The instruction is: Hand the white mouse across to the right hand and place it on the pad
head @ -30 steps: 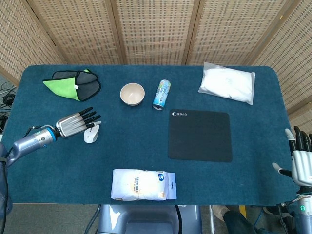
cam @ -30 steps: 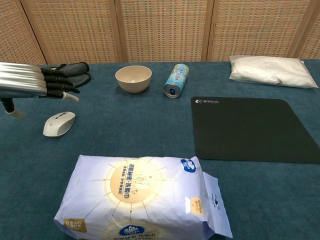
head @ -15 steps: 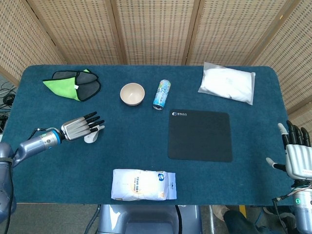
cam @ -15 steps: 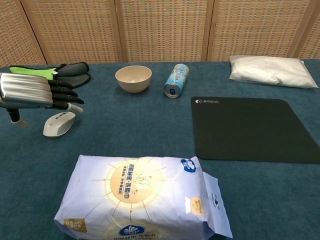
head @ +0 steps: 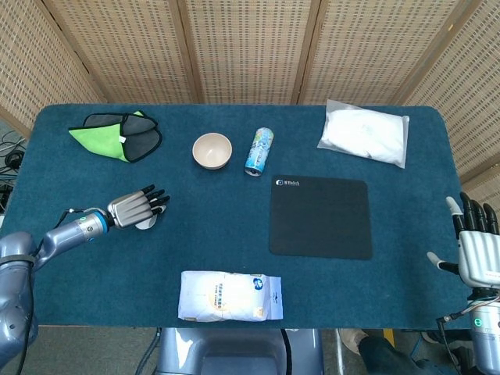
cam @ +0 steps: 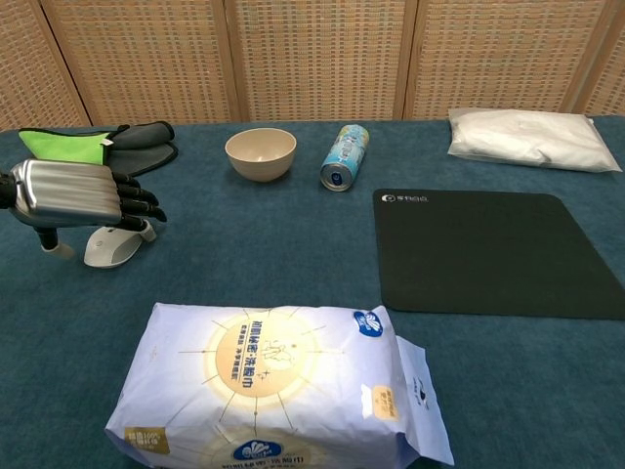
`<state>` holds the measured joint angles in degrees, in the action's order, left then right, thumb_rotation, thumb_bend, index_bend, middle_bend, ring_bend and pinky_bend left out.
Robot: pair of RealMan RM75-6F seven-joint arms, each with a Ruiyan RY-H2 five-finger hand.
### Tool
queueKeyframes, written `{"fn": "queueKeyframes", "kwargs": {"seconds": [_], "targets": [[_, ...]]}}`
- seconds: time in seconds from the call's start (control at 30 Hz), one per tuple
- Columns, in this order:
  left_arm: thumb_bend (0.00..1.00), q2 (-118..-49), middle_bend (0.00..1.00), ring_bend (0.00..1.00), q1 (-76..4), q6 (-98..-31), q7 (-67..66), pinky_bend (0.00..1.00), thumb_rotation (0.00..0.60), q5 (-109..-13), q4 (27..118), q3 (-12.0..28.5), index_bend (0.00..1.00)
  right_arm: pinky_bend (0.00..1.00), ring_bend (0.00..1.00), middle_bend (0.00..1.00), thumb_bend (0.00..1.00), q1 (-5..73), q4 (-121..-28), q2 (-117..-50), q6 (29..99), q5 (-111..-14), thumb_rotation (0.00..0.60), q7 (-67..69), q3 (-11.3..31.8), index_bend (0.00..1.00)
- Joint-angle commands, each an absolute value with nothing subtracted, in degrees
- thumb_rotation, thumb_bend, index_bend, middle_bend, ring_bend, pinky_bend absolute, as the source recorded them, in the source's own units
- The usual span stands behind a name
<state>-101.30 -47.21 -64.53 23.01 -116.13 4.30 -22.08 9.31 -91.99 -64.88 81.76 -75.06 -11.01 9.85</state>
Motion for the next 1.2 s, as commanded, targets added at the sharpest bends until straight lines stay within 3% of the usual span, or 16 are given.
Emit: {"fn": "queueKeyframes", "kwargs": {"seconds": [0.03, 0.13, 0.27, 0.87, 1.2], "targets": [[0.26, -101.4, 0.37, 0.31, -47.2, -64.4, 22.7, 0.34, 0.600, -116.0, 4.3, -22.3, 0.56, 0.00, 0.00, 0.00, 0.00, 9.3, -92.0, -64.9, 81.7, -75.0, 0.600, -11.0, 9.8, 0.00], [0.27, -101.3, 0.43, 0.36, -47.2, -64.7, 22.1, 0.37, 0.600, -115.8, 4.2, -22.5, 0.64, 0.00, 0.00, 0.00, 0.00, 9.3, -92.0, -64.9, 81.7, -74.9, 0.600, -11.0, 9.8, 0.00], [0.28, -101.3, 0.45, 0.38, -47.2, -65.2, 21.8, 0.39, 0.600, -115.4, 4.3, -22.4, 0.67, 0.00, 0.00, 0.00, 0.00, 9.3, -92.0, -64.8, 81.6, -74.9, 0.600, -10.9, 9.8, 0.00], [0.26, -102.0, 0.45, 0.38, -53.9, -75.4, 21.8, 0.40, 0.600, -112.1, 5.9, -19.8, 0.67, 0.00, 0.00, 0.00, 0.00, 8.8, -92.8, -63.6, 81.6, -74.8, 0.600, -9.2, 9.7, 0.00], [0.25, -106.6, 0.45, 0.38, -62.5, -73.4, 20.7, 0.40, 0.600, -113.1, 6.9, -20.5, 0.67, 0.00, 0.00, 0.00, 0.00, 8.5, -92.6, -62.3, 81.3, -73.8, 0.600, -6.8, 10.3, 0.00]]}}
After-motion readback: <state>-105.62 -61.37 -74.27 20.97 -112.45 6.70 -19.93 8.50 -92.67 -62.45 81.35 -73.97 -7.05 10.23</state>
